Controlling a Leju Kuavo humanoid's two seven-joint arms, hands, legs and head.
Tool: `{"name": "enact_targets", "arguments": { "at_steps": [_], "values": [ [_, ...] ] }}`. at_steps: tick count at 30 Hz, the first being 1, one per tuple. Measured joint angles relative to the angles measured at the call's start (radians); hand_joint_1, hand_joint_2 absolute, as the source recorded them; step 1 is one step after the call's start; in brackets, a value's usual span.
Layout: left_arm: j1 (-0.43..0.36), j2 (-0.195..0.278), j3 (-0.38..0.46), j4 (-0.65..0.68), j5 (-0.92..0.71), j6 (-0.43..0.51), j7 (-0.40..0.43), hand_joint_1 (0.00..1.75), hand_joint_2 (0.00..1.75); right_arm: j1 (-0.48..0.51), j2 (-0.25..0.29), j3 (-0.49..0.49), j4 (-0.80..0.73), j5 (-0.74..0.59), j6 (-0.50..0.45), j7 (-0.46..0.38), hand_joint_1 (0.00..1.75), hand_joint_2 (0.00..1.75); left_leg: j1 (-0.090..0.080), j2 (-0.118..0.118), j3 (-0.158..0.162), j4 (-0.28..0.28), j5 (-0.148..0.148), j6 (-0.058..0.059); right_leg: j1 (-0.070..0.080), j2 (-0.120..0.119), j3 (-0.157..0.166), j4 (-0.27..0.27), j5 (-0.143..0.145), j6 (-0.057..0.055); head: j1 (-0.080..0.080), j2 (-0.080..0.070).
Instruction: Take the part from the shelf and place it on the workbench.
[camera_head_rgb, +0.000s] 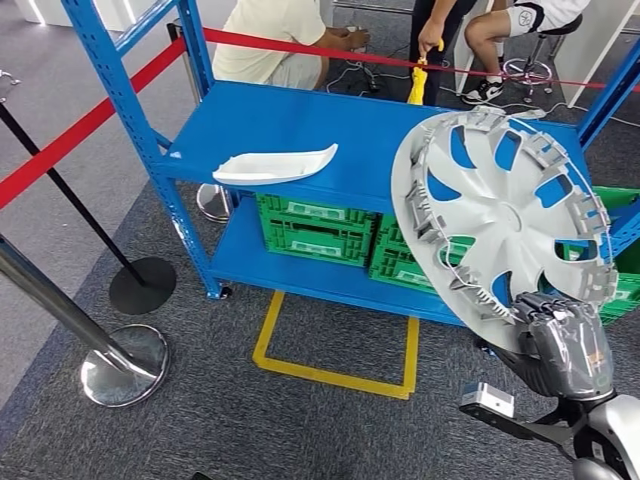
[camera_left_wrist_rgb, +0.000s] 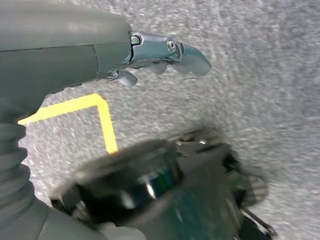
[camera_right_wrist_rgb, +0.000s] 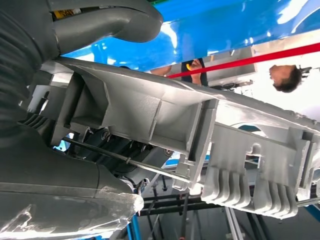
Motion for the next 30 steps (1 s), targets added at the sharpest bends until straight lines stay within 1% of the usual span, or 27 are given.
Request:
{"name": "enact_targets", "arguments": {
  "at_steps": [1, 2, 3, 4, 5, 6, 7, 8, 9, 10, 12, 13, 14, 15, 17, 18, 19, 20, 21, 22, 23, 24, 25, 26, 28, 29, 30],
  "values": [
    [0.001, 0.001, 0.0, 0.0, 0.0, 0.0, 0.0, 0.0, 1.75, 0.002, 0.001, 0.0, 0.0, -0.001, 0.001, 0.001, 1.75, 1.75, -0.002, 0.0, -0.013, 0.0, 0.011, 0.005, 0.002, 0.0, -0.019, 0.07, -0.053, 0.001, 0.001, 0.0],
    [0.002, 0.001, 0.001, 0.0, -0.001, 0.0, 0.0, 0.0, 1.75, 0.003, 0.002, 0.0, 0.0, -0.002, 0.003, 0.002, 1.75, 1.75, -0.004, 0.001, -0.026, 0.001, 0.021, 0.007, 0.003, 0.0, -0.033, 0.14, -0.092, 0.001, 0.0, 0.0],
    [0.002, 0.002, 0.001, 0.0, -0.002, 0.0, 0.001, 0.0, 1.75, 0.004, 0.004, 0.0, 0.0, -0.002, 0.006, 0.005, 1.75, 1.75, -0.007, 0.001, -0.039, 0.002, 0.031, 0.009, 0.005, 0.0, -0.036, 0.189, -0.109, 0.001, 0.0, 0.0],
    [0.003, 0.002, 0.003, 0.0, -0.004, 0.0, 0.002, 0.0, 1.75, 0.004, 0.005, 0.001, 0.001, -0.004, 0.011, 0.007, 1.75, 1.75, -0.01, 0.0, -0.051, 0.002, 0.04, 0.009, 0.006, 0.0, -0.023, 0.203, -0.104, -0.002, 0.0, 0.0],
    [0.004, 0.002, 0.004, 0.0, -0.005, 0.0, 0.002, 0.0, 1.75, 0.004, 0.007, 0.003, 0.001, -0.006, 0.017, 0.011, 1.75, 1.75, -0.013, 0.0, -0.062, 0.003, 0.048, 0.009, 0.009, 0.0, 0.011, 0.176, -0.084, -0.006, 0.0, 0.0],
    [0.005, 0.002, 0.006, 0.0, -0.007, 0.0, 0.003, 0.0, 1.75, 0.003, 0.009, 0.004, 0.002, -0.007, 0.023, 0.014, 1.75, 1.75, -0.014, 0.0, -0.07, 0.004, 0.056, 0.008, 0.012, 0.0, 0.062, 0.116, -0.061, -0.011, 0.0, 0.0],
    [0.005, 0.002, 0.008, 0.0, -0.008, 0.0, 0.004, 0.0, 1.75, 0.0, 0.012, 0.006, 0.002, -0.009, 0.029, 0.017, 1.75, 1.75, -0.016, 0.0, -0.079, 0.005, 0.063, 0.006, 0.016, 0.0, 0.119, 0.04, -0.048, -0.017, 0.0, 0.0],
    [0.006, 0.003, 0.01, 0.0, -0.01, 0.0, 0.005, 0.0, 1.75, -0.004, 0.013, 0.008, 0.003, -0.012, 0.035, 0.02, 1.75, 1.75, -0.018, 0.0, -0.086, 0.006, 0.071, 0.002, 0.019, 0.001, 0.167, -0.031, -0.046, -0.021, -0.001, 0.0],
    [0.007, 0.004, 0.012, 0.0, -0.011, 0.0, 0.006, 0.0, 1.75, -0.008, 0.015, 0.009, 0.004, -0.014, 0.039, 0.023, 1.75, 1.75, -0.019, 0.001, -0.093, 0.007, 0.079, -0.001, 0.022, 0.001, 0.196, -0.078, -0.049, -0.025, -0.001, 0.0],
    [0.007, 0.005, 0.014, 0.0, -0.012, 0.0, 0.007, 0.0, 1.75, -0.012, 0.017, 0.011, 0.005, -0.018, 0.044, 0.025, 1.75, 1.75, -0.019, 0.001, -0.098, 0.008, 0.088, -0.005, 0.024, 0.002, 0.207, -0.101, -0.054, -0.027, -0.002, 0.0],
    [0.01, 0.008, 0.017, -0.001, -0.015, 0.0, 0.008, 0.0, 1.75, -0.015, 0.019, 0.015, 0.007, -0.027, 0.052, 0.032, 1.75, 1.75, -0.019, 0.0, -0.104, 0.009, 0.099, -0.015, 0.023, 0.001, 0.198, -0.107, -0.043, -0.035, -0.001, 0.0],
    [0.011, 0.009, 0.018, -0.001, -0.017, 0.0, 0.009, 0.0, 1.75, -0.018, 0.021, 0.016, 0.008, -0.031, 0.055, 0.034, 1.75, 1.75, -0.019, -0.001, -0.11, 0.016, 0.087, -0.022, 0.021, 0.0, 0.191, -0.108, -0.035, -0.042, -0.002, 0.0],
    [0.012, 0.009, 0.02, -0.001, -0.018, 0.0, 0.01, 0.0, 1.75, -0.02, 0.022, 0.017, 0.009, -0.034, 0.057, 0.036, 1.75, 1.75, -0.018, -0.002, -0.12, 0.04, 0.059, -0.03, 0.017, -0.002, 0.182, -0.109, -0.026, -0.049, -0.004, 0.0],
    [0.013, 0.009, 0.022, -0.001, -0.019, 0.0, 0.01, 0.0, 1.75, -0.023, 0.024, 0.017, 0.009, -0.035, 0.058, 0.036, 1.75, 1.75, -0.015, -0.003, -0.137, 0.087, 0.014, -0.038, 0.015, -0.003, 0.171, -0.109, -0.016, -0.055, -0.005, 0.0],
    [0.013, 0.009, 0.024, -0.002, -0.02, 0.0, 0.01, 0.0, 1.75, -0.026, 0.026, 0.017, 0.01, -0.035, 0.059, 0.037, 1.75, 1.75, -0.006, -0.003, -0.178, 0.228, -0.08, -0.051, 0.014, -0.005, 0.145, -0.107, 0.004, -0.058, -0.008, 0.0],
    [0.012, 0.01, 0.024, -0.002, -0.021, 0.0, 0.01, 0.0, 1.75, -0.027, 0.027, 0.017, 0.01, -0.035, 0.06, 0.037, 1.75, 1.75, -0.002, -0.003, -0.19, 0.289, -0.105, -0.055, 0.014, -0.005, 0.131, -0.105, 0.014, -0.057, -0.008, 0.0],
    [0.012, 0.01, 0.024, -0.002, -0.021, 0.0, 0.011, 0.0, 1.75, -0.027, 0.027, 0.017, 0.01, -0.036, 0.061, 0.037, 1.75, 1.75, 0.002, -0.002, -0.189, 0.321, -0.107, -0.059, 0.013, -0.005, 0.116, -0.103, 0.023, -0.055, -0.008, 0.0],
    [0.012, 0.01, 0.025, -0.002, -0.022, 0.0, 0.012, 0.0, 1.75, -0.028, 0.028, 0.017, 0.01, -0.037, 0.062, 0.037, 1.75, 1.75, 0.005, -0.002, -0.171, 0.318, -0.09, -0.061, 0.012, -0.006, 0.102, -0.1, 0.033, -0.052, -0.008, 0.0],
    [0.011, 0.01, 0.025, -0.002, -0.024, 0.0, 0.013, 0.0, 1.75, -0.028, 0.029, 0.017, 0.01, -0.038, 0.063, 0.038, 1.75, 1.75, 0.009, -0.002, -0.136, 0.281, -0.064, -0.064, 0.01, -0.005, 0.088, -0.098, 0.043, -0.05, -0.008, 0.0],
    [0.01, 0.01, 0.026, -0.002, -0.026, 0.0, 0.014, 0.0, 1.75, -0.028, 0.029, 0.017, 0.01, -0.039, 0.064, 0.039, 1.75, 1.75, 0.012, -0.002, -0.084, 0.217, -0.042, -0.066, 0.009, -0.005, 0.076, -0.096, 0.054, -0.045, -0.008, 0.0],
    [0.008, 0.01, 0.027, -0.002, -0.029, 0.0, 0.014, 0.0, 1.75, -0.029, 0.029, 0.016, 0.009, -0.04, 0.065, 0.041, 1.75, 1.75, 0.015, -0.003, -0.027, 0.138, -0.035, -0.067, 0.009, -0.005, 0.065, -0.094, 0.064, -0.04, -0.008, 0.0],
    [0.006, 0.009, 0.029, -0.002, -0.031, 0.0, 0.014, 0.0, 1.75, -0.03, 0.029, 0.015, 0.008, -0.041, 0.066, 0.044, 1.75, 1.75, 0.015, -0.004, 0.019, 0.069, -0.038, -0.063, 0.009, -0.005, 0.056, -0.093, 0.074, -0.034, -0.008, 0.0],
    [0.004, 0.008, 0.031, -0.002, -0.033, 0.0, 0.014, 0.0, 1.75, -0.031, 0.029, 0.014, 0.007, -0.041, 0.067, 0.045, 1.75, 1.75, 0.013, -0.006, 0.047, 0.021, -0.045, -0.057, 0.009, -0.005, 0.05, -0.095, 0.086, -0.027, -0.008, 0.0],
    [0.003, 0.008, 0.033, -0.002, -0.034, 0.0, 0.014, 0.0, 1.75, -0.031, 0.029, 0.013, 0.006, -0.042, 0.068, 0.046, 1.75, 1.75, 0.009, -0.007, 0.054, -0.002, -0.048, -0.048, 0.007, -0.005, 0.046, -0.1, 0.098, -0.02, -0.007, 0.0],
    [0.006, 0.007, 0.034, -0.002, -0.035, 0.0, 0.014, 0.0, 1.75, -0.029, 0.029, 0.013, 0.007, -0.042, 0.07, 0.047, 1.75, 1.75, 0.004, -0.005, 0.036, -0.004, -0.031, -0.026, 0.002, -0.005, 0.039, -0.107, 0.112, -0.007, -0.008, 0.0],
    [0.009, 0.007, 0.034, -0.002, -0.035, 0.0, 0.015, 0.0, 1.75, -0.027, 0.029, 0.013, 0.007, -0.042, 0.072, 0.047, 1.75, 1.75, 0.004, -0.003, 0.026, -0.004, -0.02, -0.016, 0.0, -0.004, 0.03, -0.093, 0.09, -0.004, -0.006, 0.0],
    [0.011, 0.008, 0.035, -0.001, -0.035, 0.0, 0.015, 0.0, 1.75, -0.026, 0.029, 0.013, 0.007, -0.043, 0.073, 0.047, 1.75, 1.75, 0.004, -0.001, 0.015, -0.005, -0.008, -0.008, -0.001, -0.003, 0.017, -0.058, 0.048, -0.001, -0.005, 0.0]
  ]
}}
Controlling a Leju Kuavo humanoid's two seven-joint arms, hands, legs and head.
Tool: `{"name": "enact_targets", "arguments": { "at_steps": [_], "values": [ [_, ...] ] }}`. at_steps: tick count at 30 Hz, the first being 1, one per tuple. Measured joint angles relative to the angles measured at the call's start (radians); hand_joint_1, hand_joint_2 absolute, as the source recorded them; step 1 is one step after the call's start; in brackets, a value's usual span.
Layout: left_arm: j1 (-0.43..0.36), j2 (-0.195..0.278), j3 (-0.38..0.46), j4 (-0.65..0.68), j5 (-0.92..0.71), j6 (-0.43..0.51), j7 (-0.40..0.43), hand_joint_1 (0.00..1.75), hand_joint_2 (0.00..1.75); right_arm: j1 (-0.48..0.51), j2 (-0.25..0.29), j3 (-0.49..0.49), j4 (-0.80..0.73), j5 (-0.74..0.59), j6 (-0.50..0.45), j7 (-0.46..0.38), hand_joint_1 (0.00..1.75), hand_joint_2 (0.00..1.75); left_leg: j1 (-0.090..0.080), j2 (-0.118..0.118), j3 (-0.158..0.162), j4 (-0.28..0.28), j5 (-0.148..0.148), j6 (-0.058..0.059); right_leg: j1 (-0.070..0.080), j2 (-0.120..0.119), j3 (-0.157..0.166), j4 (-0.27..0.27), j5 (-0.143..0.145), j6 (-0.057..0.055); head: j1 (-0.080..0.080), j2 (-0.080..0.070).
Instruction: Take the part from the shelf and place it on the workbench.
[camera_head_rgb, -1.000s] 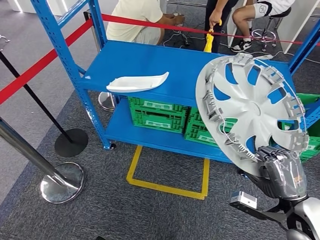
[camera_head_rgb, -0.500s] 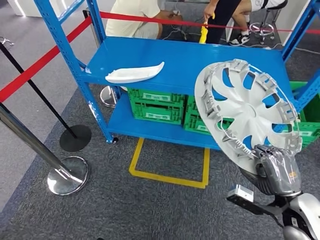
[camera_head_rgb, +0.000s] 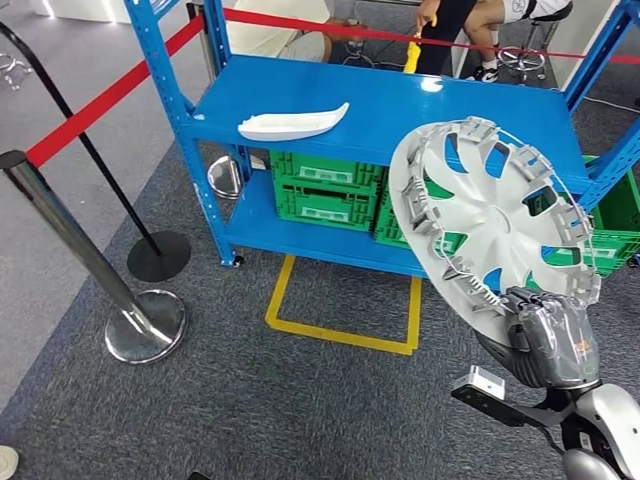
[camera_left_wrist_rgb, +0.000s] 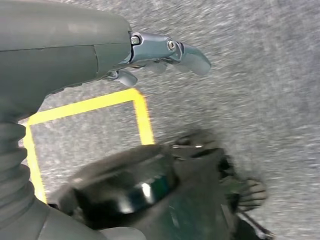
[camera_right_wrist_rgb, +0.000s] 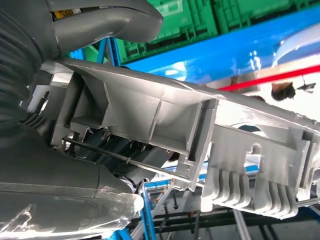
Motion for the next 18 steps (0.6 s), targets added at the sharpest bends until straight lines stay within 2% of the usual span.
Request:
{"name": "enact_targets", "arguments": {
  "at_steps": [2, 3, 4, 5, 6, 7, 8, 9, 10, 11, 13, 14, 15, 16, 17, 18],
  "values": [
    [0.001, 0.001, 0.002, 0.0, -0.001, 0.0, 0.001, 0.0, 1.75, 0.0, 0.0, 0.0, 0.0, -0.001, 0.001, 0.001, 1.75, 1.75, -0.003, 0.002, -0.027, 0.001, 0.024, 0.011, 0.002, 0.001, -0.032, 0.13, -0.112, 0.002, 0.003, 0.0],
    [0.001, 0.001, 0.003, 0.0, -0.002, 0.0, 0.001, 0.0, 1.75, -0.001, 0.0, 0.0, 0.0, -0.002, 0.002, 0.002, 1.75, 1.75, -0.006, 0.002, -0.043, 0.001, 0.037, 0.013, 0.003, 0.001, -0.042, 0.2, -0.148, 0.001, 0.004, 0.0],
    [0.001, 0.0, 0.004, 0.0, -0.003, 0.0, 0.001, 0.0, 1.75, -0.001, 0.0, 0.0, 0.0, -0.003, 0.003, 0.003, 1.75, 1.75, -0.009, 0.002, -0.058, 0.002, 0.049, 0.014, 0.005, 0.001, -0.042, 0.249, -0.161, 0.0, 0.003, 0.0],
    [0.0, 0.0, 0.005, 0.0, -0.004, 0.0, 0.001, 0.0, 1.75, -0.002, 0.0, 0.0, 0.0, -0.004, 0.005, 0.004, 1.75, 1.75, -0.012, 0.002, -0.074, 0.002, 0.062, 0.015, 0.007, 0.001, -0.027, 0.267, -0.151, -0.003, 0.003, 0.0],
    [0.0, -0.001, 0.005, 0.0, -0.006, 0.0, 0.001, 0.0, 1.75, -0.002, 0.0, 0.0, 0.0, -0.006, 0.008, 0.005, 1.75, 1.75, -0.014, 0.002, -0.089, 0.003, 0.074, 0.014, 0.009, 0.001, 0.007, 0.246, -0.125, -0.007, 0.003, 0.0],
    [0.0, -0.002, 0.005, 0.0, -0.006, 0.0, 0.001, 0.0, 1.75, -0.003, 0.0, 0.0, 0.0, -0.007, 0.01, 0.006, 1.75, 1.75, -0.015, 0.001, -0.104, 0.004, 0.086, 0.012, 0.011, 0.001, 0.058, 0.192, -0.1, -0.011, 0.003, 0.0],
    [0.001, -0.002, 0.005, 0.0, -0.007, 0.0, 0.001, 0.0, 1.75, -0.004, 0.0, 0.0, 0.0, -0.008, 0.012, 0.007, 1.75, 1.75, -0.016, 0.001, -0.117, 0.006, 0.098, 0.009, 0.014, 0.001, 0.119, 0.114, -0.096, -0.014, 0.003, 0.0],
    [0.001, -0.003, 0.006, 0.0, -0.007, 0.0, 0.001, 0.0, 1.75, -0.006, 0.0, 0.0, -0.001, -0.008, 0.013, 0.007, 1.75, 1.75, -0.018, 0.001, -0.127, 0.008, 0.109, 0.005, 0.016, 0.003, 0.176, 0.037, -0.103, -0.017, 0.002, 0.0],
    [0.001, -0.003, 0.006, 0.0, -0.007, 0.0, 0.002, 0.0, 1.75, -0.006, 0.0, -0.001, -0.001, -0.009, 0.014, 0.008, 1.75, 1.75, -0.019, 0.001, -0.132, 0.009, 0.119, 0.001, 0.019, 0.005, 0.211, -0.018, -0.116, -0.02, 0.002, 0.0],
    [0.001, -0.003, 0.007, 0.0, -0.008, 0.0, 0.002, 0.0, 1.75, -0.007, 0.0, -0.001, -0.002, -0.009, 0.015, 0.009, 1.75, 1.75, -0.019, 0.001, -0.134, 0.009, 0.129, -0.004, 0.021, 0.006, 0.225, -0.048, -0.129, -0.023, 0.003, 0.0],
    [0.002, -0.001, 0.007, 0.0, -0.008, 0.0, 0.003, 0.0, 1.75, -0.008, 0.0, -0.001, -0.003, -0.009, 0.017, 0.011, 1.75, 1.75, -0.017, 0.0, -0.14, 0.008, 0.145, -0.014, 0.023, 0.007, 0.21, -0.05, -0.118, -0.035, 0.005, 0.0],
    [0.003, 0.0, 0.007, 0.0, -0.008, 0.0, 0.004, 0.0, 1.75, -0.011, 0.0, -0.001, -0.003, -0.008, 0.018, 0.011, 1.75, 1.75, -0.016, 0.0, -0.147, 0.015, 0.132, -0.021, 0.022, 0.005, 0.199, -0.048, -0.109, -0.044, 0.005, 0.0],
    [0.005, 0.0, 0.007, 0.0, -0.008, 0.0, 0.004, 0.0, 1.75, -0.012, 0.0, -0.001, -0.003, -0.008, 0.02, 0.013, 1.75, 1.75, -0.015, -0.001, -0.158, 0.038, 0.1, -0.028, 0.02, 0.004, 0.187, -0.049, -0.096, -0.052, 0.003, 0.0],
    [0.005, 0.0, 0.008, 0.0, -0.008, 0.0, 0.004, 0.0, 1.75, -0.013, 0.0, -0.001, -0.003, -0.008, 0.021, 0.014, 1.75, 1.75, -0.012, -0.001, -0.174, 0.079, 0.049, -0.035, 0.018, 0.002, 0.175, -0.049, -0.082, -0.058, 0.0, 0.0],
    [0.005, -0.001, 0.008, 0.0, -0.008, 0.0, 0.004, 0.0, 1.75, -0.014, -0.001, -0.002, -0.003, -0.008, 0.022, 0.015, 1.75, 1.75, -0.01, -0.001, -0.191, 0.141, -0.015, -0.042, 0.018, 0.002, 0.16, -0.049, -0.067, -0.062, -0.001, 0.0],
    [0.005, -0.001, 0.009, 0.0, -0.008, 0.0, 0.004, 0.0, 1.75, -0.014, -0.001, -0.002, -0.003, -0.008, 0.022, 0.016, 1.75, 1.75, -0.007, -0.001, -0.205, 0.208, -0.065, -0.047, 0.018, 0.002, 0.144, -0.048, -0.055, -0.063, -0.002, 0.0]
  ]
}}
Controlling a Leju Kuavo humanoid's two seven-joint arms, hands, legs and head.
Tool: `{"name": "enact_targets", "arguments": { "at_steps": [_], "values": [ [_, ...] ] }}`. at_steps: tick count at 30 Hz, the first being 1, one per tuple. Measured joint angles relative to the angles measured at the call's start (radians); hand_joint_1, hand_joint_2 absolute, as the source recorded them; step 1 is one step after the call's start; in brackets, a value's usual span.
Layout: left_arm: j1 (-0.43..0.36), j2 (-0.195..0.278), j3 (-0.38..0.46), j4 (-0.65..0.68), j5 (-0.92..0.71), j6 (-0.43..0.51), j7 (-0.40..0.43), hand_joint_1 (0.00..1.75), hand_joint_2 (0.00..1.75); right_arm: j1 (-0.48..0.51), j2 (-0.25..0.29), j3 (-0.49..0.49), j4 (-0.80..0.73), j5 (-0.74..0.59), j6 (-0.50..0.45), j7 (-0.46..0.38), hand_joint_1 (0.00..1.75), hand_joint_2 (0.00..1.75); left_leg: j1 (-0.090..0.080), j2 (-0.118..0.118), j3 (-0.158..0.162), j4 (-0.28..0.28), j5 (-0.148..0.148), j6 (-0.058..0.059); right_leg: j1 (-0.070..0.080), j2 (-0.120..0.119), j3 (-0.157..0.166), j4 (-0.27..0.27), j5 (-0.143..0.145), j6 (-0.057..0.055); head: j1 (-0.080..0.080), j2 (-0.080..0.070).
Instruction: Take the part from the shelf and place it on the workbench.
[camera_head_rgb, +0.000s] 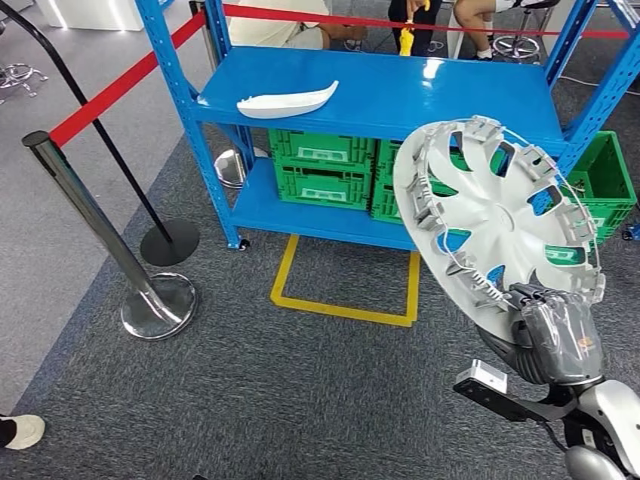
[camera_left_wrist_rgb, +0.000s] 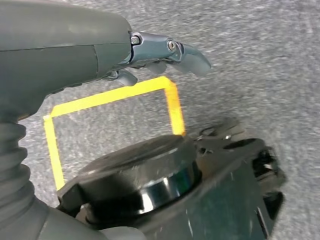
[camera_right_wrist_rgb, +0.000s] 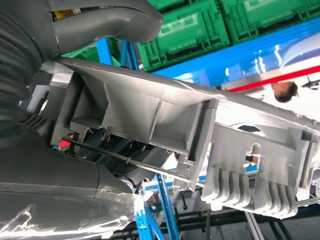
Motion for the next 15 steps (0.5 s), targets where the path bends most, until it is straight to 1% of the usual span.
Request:
{"name": "enact_targets", "arguments": {
  "at_steps": [1, 2, 3, 4, 5, 6, 7, 8, 9, 10, 11, 12, 13, 14, 15],
  "values": [
    [-0.001, 0.0, 0.001, 0.0, 0.0, 0.0, 0.0, 0.0, 1.75, 0.0, 0.0, 0.0, 0.0, 0.0, 0.001, 0.001, 1.75, 1.75, 0.003, 0.0, -0.009, 0.062, -0.023, -0.004, 0.0, 0.0, -0.018, 0.001, 0.013, 0.001, 0.0, 0.0],
    [-0.002, 0.0, 0.003, 0.0, 0.001, 0.0, 0.001, 0.0, 1.75, 0.0, 0.0, 0.0, 0.0, 0.0, 0.002, 0.001, 1.75, 1.75, 0.005, 0.0, -0.009, 0.104, -0.018, -0.006, 0.0, 0.0, -0.037, 0.002, 0.026, 0.002, 0.0, 0.0],
    [-0.002, 0.0, 0.004, 0.0, 0.002, 0.0, 0.003, 0.0, 1.75, 0.0, 0.0, 0.0, 0.0, 0.001, 0.003, 0.001, 1.75, 1.75, 0.006, 0.0, 0.004, 0.117, 0.013, -0.006, 0.0, 0.0, -0.055, 0.003, 0.038, 0.005, 0.0, 0.0],
    [-0.001, 0.0, 0.006, 0.0, 0.002, 0.0, 0.005, 0.0, 1.75, 0.0, -0.001, 0.0, 0.0, 0.002, 0.004, 0.001, 1.75, 1.75, 0.007, 0.0, 0.031, 0.1, 0.05, -0.005, 0.0, 0.0, -0.071, 0.004, 0.05, 0.007, 0.0, 0.0],
    [0.0, 0.0, 0.007, 0.0, 0.003, 0.0, 0.007, 0.0, 1.75, 0.0, -0.001, 0.0, 0.0, 0.004, 0.005, 0.001, 1.75, 1.75, 0.008, 0.0, 0.073, 0.054, 0.074, -0.003, 0.0, 0.0, -0.084, 0.005, 0.061, 0.01, 0.0, 0.0],
    [0.0, 0.001, 0.009, 0.0, 0.004, 0.0, 0.008, 0.0, 1.75, 0.0, -0.001, 0.0, 0.0, 0.006, 0.005, 0.001, 1.75, 1.75, 0.007, 0.0, 0.133, -0.021, 0.074, 0.002, 0.001, 0.0, -0.094, 0.007, 0.07, 0.014, 0.0, 0.0],
    [0.0, 0.002, 0.011, 0.0, 0.005, 0.0, 0.008, 0.0, 1.75, 0.0, -0.002, -0.001, 0.0, 0.009, 0.005, 0.001, 1.75, 1.75, 0.007, 0.0, 0.187, -0.099, 0.057, 0.008, 0.002, -0.001, -0.101, 0.01, 0.078, 0.019, 0.0, 0.0],
    [0.0, 0.002, 0.013, 0.0, 0.006, 0.0, 0.008, 0.0, 1.75, -0.001, -0.003, -0.001, 0.0, 0.011, 0.004, 0.001, 1.75, 1.75, 0.005, 0.0, 0.225, -0.158, 0.038, 0.014, 0.003, -0.001, -0.105, 0.01, 0.087, 0.024, 0.001, 0.0],
    [0.0, 0.002, 0.016, 0.0, 0.007, 0.0, 0.008, 0.0, 1.75, -0.002, -0.004, -0.002, -0.001, 0.014, 0.004, 0.001, 1.75, 1.75, 0.002, 0.0, 0.248, -0.197, 0.023, 0.022, 0.002, -0.002, -0.109, 0.009, 0.096, 0.031, 0.001, 0.0],
    [0.001, 0.002, 0.018, 0.0, 0.008, 0.0, 0.008, 0.0, 1.75, -0.003, -0.004, -0.002, -0.001, 0.016, 0.004, 0.001, 1.75, 1.75, 0.001, 0.0, 0.247, -0.209, 0.023, 0.03, 0.001, -0.003, -0.111, 0.005, 0.106, 0.037, 0.001, 0.0],
    [0.004, 0.002, 0.02, 0.0, 0.01, 0.0, 0.008, 0.0, 1.75, -0.002, -0.004, -0.002, -0.001, 0.017, 0.004, 0.001, 1.75, 1.75, 0.0, 0.001, 0.243, -0.21, 0.031, 0.038, -0.002, -0.002, -0.116, 0.005, 0.108, 0.042, 0.001, 0.0],
    [0.008, 0.002, 0.021, 0.0, 0.011, 0.0, 0.008, 0.0, 1.75, -0.001, -0.005, -0.002, -0.001, 0.018, 0.004, 0.001, 1.75, 1.75, 0.0, 0.003, 0.239, -0.211, 0.038, 0.046, -0.004, -0.002, -0.125, 0.017, 0.097, 0.047, 0.002, 0.0],
    [0.011, 0.003, 0.022, 0.0, 0.011, 0.0, 0.008, 0.0, 1.75, 0.001, -0.005, -0.002, -0.001, 0.018, 0.004, 0.001, 1.75, 1.75, 0.002, 0.004, 0.234, -0.212, 0.046, 0.053, -0.004, -0.001, -0.141, 0.053, 0.071, 0.052, 0.004, 0.0],
    [0.013, 0.004, 0.023, 0.0, 0.012, 0.0, 0.008, 0.0, 1.75, 0.001, -0.006, -0.002, -0.001, 0.018, 0.004, 0.001, 1.75, 1.75, 0.002, 0.005, 0.228, -0.212, 0.053, 0.057, -0.005, -0.001, -0.167, 0.113, 0.032, 0.055, 0.005, 0.0],
    [0.014, 0.005, 0.023, 0.0, 0.012, 0.0, 0.009, 0.0, 1.75, 0.001, -0.006, -0.002, -0.001, 0.018, 0.004, 0.001, 1.75, 1.75, 0.001, 0.005, 0.22, -0.211, 0.06, 0.06, -0.005, -0.001, -0.193, 0.19, -0.011, 0.059, 0.007, 0.0]
  ]
}}
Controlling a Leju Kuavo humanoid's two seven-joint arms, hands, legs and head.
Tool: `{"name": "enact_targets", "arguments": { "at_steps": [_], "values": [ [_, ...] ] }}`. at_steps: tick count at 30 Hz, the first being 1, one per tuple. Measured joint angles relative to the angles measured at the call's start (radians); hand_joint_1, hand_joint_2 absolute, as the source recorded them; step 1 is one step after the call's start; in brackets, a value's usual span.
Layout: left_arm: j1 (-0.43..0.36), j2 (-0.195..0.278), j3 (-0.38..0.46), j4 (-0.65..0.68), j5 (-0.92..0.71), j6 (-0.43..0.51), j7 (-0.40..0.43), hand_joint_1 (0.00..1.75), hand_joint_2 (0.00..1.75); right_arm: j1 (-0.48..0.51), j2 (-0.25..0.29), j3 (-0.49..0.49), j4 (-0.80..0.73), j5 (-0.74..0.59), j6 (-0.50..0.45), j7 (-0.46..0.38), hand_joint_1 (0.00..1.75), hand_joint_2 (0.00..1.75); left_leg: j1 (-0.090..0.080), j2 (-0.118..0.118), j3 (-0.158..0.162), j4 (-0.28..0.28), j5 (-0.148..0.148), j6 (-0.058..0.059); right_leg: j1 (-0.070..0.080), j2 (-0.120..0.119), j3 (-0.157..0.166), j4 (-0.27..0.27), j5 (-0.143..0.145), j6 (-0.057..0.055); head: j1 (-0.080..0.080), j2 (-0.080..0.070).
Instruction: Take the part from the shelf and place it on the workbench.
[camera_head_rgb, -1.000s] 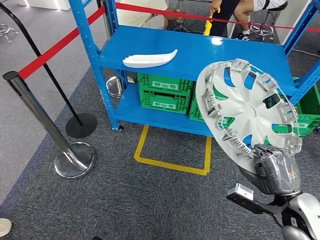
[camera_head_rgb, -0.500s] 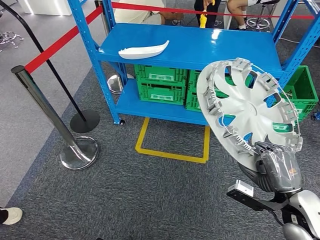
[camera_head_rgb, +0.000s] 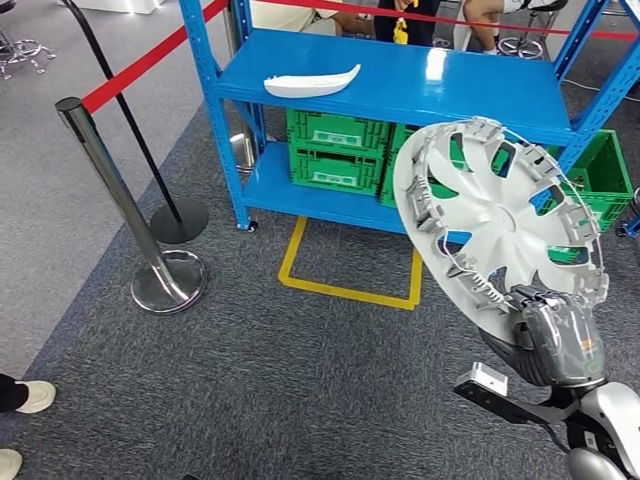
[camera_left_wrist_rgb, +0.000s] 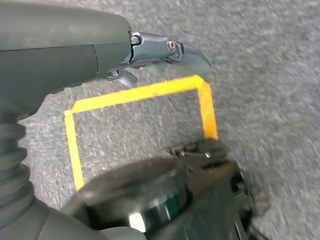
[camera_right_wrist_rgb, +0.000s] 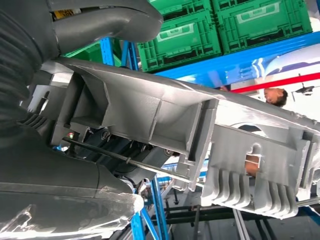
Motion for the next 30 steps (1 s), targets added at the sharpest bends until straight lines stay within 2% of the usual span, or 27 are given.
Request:
{"name": "enact_targets", "arguments": {
  "at_steps": [1, 2, 3, 4, 6, 7, 8, 9, 12, 15, 18, 25, 26, 27, 28, 30],
  "values": [
    [0.0, 0.001, 0.0, 0.0, 0.0, 0.0, 0.0, 0.0, 1.75, 0.0, 0.0, 0.0, 0.0, 0.001, 0.0, 0.0, 1.75, 1.75, -0.001, 0.0, -0.008, 0.0, 0.007, 0.001, 0.0, 0.0, -0.023, 0.071, -0.034, 0.002, 0.0, 0.0],
    [0.0, 0.001, 0.001, 0.0, 0.0, 0.0, 0.001, 0.0, 1.75, 0.001, 0.0, 0.0, 0.001, 0.002, 0.0, 0.001, 1.75, 1.75, -0.003, 0.0, -0.015, 0.001, 0.012, 0.002, 0.0, 0.0, -0.031, 0.115, -0.053, 0.003, 0.0, 0.0],
    [0.001, 0.001, 0.001, 0.0, -0.001, 0.0, 0.002, 0.0, 1.75, 0.001, 0.0, 0.0, 0.001, 0.004, 0.0, 0.004, 1.75, 1.75, -0.004, 0.0, -0.02, 0.001, 0.017, 0.001, 0.0, 0.0, -0.019, 0.117, -0.053, 0.002, 0.0, 0.0],
    [0.002, 0.001, 0.002, 0.0, -0.001, 0.0, 0.004, 0.0, 1.75, 0.001, 0.0, 0.0, 0.002, 0.009, 0.0, 0.007, 1.75, 1.75, -0.004, 0.0, -0.024, 0.002, 0.02, 0.0, 0.0, 0.0, 0.016, 0.075, -0.036, 0.0, 0.0, 0.0],
    [0.004, 0.001, 0.004, 0.0, -0.003, 0.0, 0.008, 0.0, 1.75, -0.001, -0.001, 0.0, 0.002, 0.022, -0.001, 0.014, 1.75, 1.75, -0.006, -0.001, -0.028, 0.005, 0.024, -0.005, 0.001, 0.0, 0.119, -0.074, 0.005, -0.004, 0.0, 0.0],
    [0.004, 0.001, 0.005, 0.0, -0.003, 0.0, 0.01, 0.0, 1.75, -0.003, -0.001, 0.0, 0.002, 0.027, -0.001, 0.016, 1.75, 1.75, -0.008, -0.001, -0.031, 0.008, 0.026, -0.009, 0.001, 0.0, 0.158, -0.134, 0.017, -0.008, 0.0, 0.0],
    [0.004, 0.002, 0.006, 0.0, -0.004, 0.0, 0.01, 0.0, 1.75, -0.004, -0.001, 0.0, 0.002, 0.03, -0.001, 0.018, 1.75, 1.75, -0.01, -0.001, -0.034, 0.011, 0.027, -0.01, 0.001, 0.001, 0.179, -0.17, 0.022, -0.011, -0.001, 0.0],
    [0.004, 0.004, 0.008, 0.0, -0.004, 0.0, 0.01, 0.0, 1.75, -0.004, -0.001, 0.0, 0.002, 0.032, -0.002, 0.02, 1.75, 1.75, -0.012, -0.001, -0.039, 0.014, 0.029, -0.007, 0.001, 0.002, 0.183, -0.181, 0.021, -0.014, -0.002, 0.0],
    [0.004, 0.004, 0.008, 0.0, -0.006, 0.0, 0.01, 0.0, 1.75, -0.003, -0.002, 0.0, 0.002, 0.035, -0.002, 0.023, 1.75, 1.75, -0.012, -0.001, -0.05, 0.015, 0.038, 0.009, 0.004, 0.004, 0.172, -0.181, 0.031, -0.021, -0.002, 0.0],
    [0.004, 0.005, 0.008, 0.0, -0.008, 0.0, 0.011, 0.0, 1.75, -0.003, -0.002, 0.0, 0.002, 0.044, -0.002, 0.025, 1.75, 1.75, -0.01, 0.0, -0.058, 0.013, 0.043, 0.006, 0.007, 0.004, 0.163, -0.18, 0.035, -0.027, -0.002, 0.0],
    [0.005, 0.006, 0.009, 0.0, -0.011, 0.0, 0.012, 0.0, 1.75, -0.003, -0.002, 0.0, 0.002, 0.07, -0.004, 0.031, 1.75, 1.75, -0.01, 0.0, -0.065, 0.014, 0.046, 0.003, 0.007, 0.004, 0.156, -0.176, 0.038, -0.028, -0.002, 0.0],
    [0.008, 0.007, 0.012, -0.001, -0.023, 0.0, 0.017, 0.0, 1.75, -0.004, -0.004, 0.002, 0.002, 0.123, -0.01, 0.045, 1.75, 1.75, -0.009, -0.003, -0.077, 0.015, 0.056, -0.004, 0.004, -0.002, 0.148, -0.175, 0.046, -0.015, -0.002, 0.0],
    [0.008, 0.007, 0.013, -0.002, -0.025, 0.0, 0.018, 0.0, 1.75, -0.005, -0.006, 0.002, 0.002, 0.129, -0.012, 0.045, 1.75, 1.75, -0.006, -0.006, -0.076, 0.011, 0.06, -0.003, 0.004, -0.003, 0.143, -0.168, 0.038, -0.012, -0.001, 0.0],
    [0.008, 0.007, 0.014, -0.004, -0.028, 0.0, 0.019, 0.0, 1.75, -0.006, -0.009, 0.003, 0.002, 0.136, -0.014, 0.046, 1.75, 1.75, -0.003, -0.009, -0.076, 0.008, 0.065, -0.002, 0.004, -0.003, 0.13, -0.142, 0.018, -0.009, 0.001, 0.0],
    [0.008, 0.007, 0.015, -0.005, -0.03, 0.0, 0.02, 0.0, 1.75, -0.007, -0.011, 0.003, 0.002, 0.141, -0.018, 0.046, 1.75, 1.75, 0.001, -0.013, -0.077, 0.005, 0.069, -0.001, 0.004, -0.002, 0.109, -0.094, -0.013, -0.005, 0.003, 0.0],
    [0.009, 0.007, 0.015, -0.007, -0.033, 0.0, 0.024, 0.0, 1.75, -0.008, -0.014, 0.006, 0.002, 0.149, -0.025, 0.045, 1.75, 1.75, 0.001, -0.022, -0.083, 0.005, 0.072, 0.0, 0.002, 0.0, 0.051, 0.049, -0.089, 0.003, 0.007, 0.0]
  ]
}}
